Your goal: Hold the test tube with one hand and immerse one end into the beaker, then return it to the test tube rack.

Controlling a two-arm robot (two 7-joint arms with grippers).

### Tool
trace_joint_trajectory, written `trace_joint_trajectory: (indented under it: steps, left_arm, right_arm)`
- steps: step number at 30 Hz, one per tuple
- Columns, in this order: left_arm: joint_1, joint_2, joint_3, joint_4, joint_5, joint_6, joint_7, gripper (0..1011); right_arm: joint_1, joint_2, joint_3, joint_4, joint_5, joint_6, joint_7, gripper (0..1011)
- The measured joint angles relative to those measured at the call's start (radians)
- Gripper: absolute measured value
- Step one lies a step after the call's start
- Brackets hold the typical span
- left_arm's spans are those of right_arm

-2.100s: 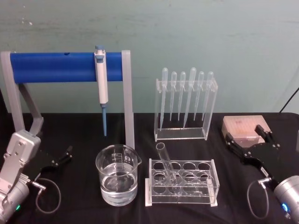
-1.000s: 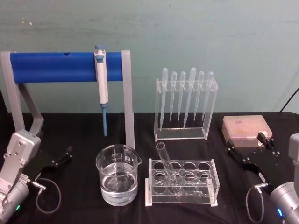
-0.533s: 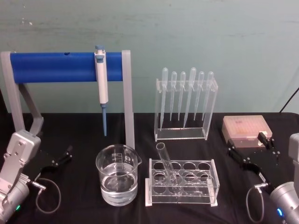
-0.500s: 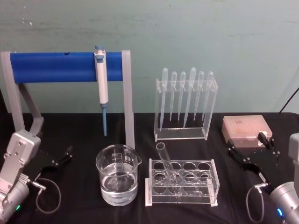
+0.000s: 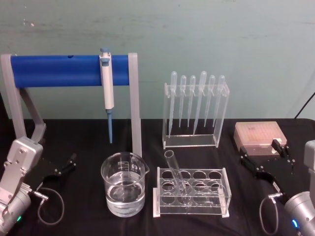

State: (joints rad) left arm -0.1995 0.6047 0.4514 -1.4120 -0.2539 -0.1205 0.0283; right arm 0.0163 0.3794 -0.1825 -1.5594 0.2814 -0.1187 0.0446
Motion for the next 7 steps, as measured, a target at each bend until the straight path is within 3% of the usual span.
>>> trace_joint_trajectory:
  steps: [7]
  left_arm:
    - [0.0, 0.0, 0.0, 0.0, 0.0, 0.0, 0.0, 1000]
  right_arm:
    - [0.0, 0.0, 0.0, 0.0, 0.0, 0.0, 0.0, 1003]
